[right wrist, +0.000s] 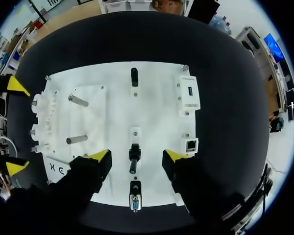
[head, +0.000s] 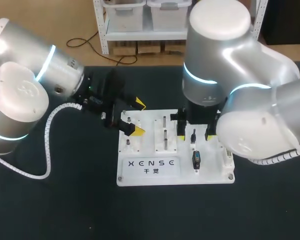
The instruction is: Insert the Ethernet cable into its matching sockets.
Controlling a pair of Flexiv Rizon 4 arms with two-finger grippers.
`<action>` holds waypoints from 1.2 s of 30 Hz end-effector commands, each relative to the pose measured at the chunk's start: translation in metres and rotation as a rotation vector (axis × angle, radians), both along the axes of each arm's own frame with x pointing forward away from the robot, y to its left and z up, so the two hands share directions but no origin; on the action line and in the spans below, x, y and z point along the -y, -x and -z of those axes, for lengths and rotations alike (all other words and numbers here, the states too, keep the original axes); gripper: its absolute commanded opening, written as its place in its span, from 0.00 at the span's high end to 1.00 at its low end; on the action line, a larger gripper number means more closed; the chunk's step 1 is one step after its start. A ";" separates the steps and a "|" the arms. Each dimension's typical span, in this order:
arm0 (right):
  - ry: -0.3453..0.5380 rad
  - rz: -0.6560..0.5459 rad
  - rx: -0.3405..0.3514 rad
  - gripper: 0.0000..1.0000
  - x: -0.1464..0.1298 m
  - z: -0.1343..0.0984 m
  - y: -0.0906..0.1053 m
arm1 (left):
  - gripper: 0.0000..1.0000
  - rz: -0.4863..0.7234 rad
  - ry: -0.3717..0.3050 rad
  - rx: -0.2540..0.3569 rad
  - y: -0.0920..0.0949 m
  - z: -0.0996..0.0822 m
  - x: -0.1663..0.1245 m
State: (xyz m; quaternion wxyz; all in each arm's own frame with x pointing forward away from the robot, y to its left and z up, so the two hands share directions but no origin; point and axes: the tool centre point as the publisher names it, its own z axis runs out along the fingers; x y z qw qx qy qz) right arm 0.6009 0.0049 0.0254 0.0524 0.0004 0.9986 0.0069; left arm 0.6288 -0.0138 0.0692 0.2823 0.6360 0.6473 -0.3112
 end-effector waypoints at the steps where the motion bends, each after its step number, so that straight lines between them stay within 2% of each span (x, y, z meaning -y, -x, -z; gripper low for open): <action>1: -0.001 -0.009 0.000 0.62 0.001 0.001 0.000 | 0.00 -0.001 0.002 0.003 0.001 0.001 -0.001; 10: -0.010 -0.041 0.001 0.73 0.002 0.005 -0.005 | 0.00 -0.001 0.002 0.003 0.001 0.001 -0.001; 12: -0.012 -0.046 0.001 0.82 0.003 0.005 -0.005 | 0.00 -0.001 0.002 0.003 0.001 0.001 -0.001; 14: -0.014 -0.052 -0.001 0.81 0.003 0.006 -0.006 | 0.00 -0.001 0.002 0.003 0.001 0.001 -0.001; 16: -0.016 -0.057 -0.004 0.84 0.003 0.006 -0.006 | 0.00 -0.001 0.002 0.003 0.001 0.001 -0.001; 18: -0.022 -0.062 -0.008 1.00 0.002 0.007 -0.006 | 0.00 -0.001 0.002 0.003 0.001 0.001 -0.001; 27: -0.030 -0.075 -0.012 1.00 -0.001 0.001 -0.007 | 0.00 -0.001 0.002 0.003 0.001 0.001 -0.001; 36: -0.016 -0.068 -0.016 1.00 0.008 -0.024 -0.010 | 0.00 -0.001 0.002 0.003 0.001 0.001 -0.001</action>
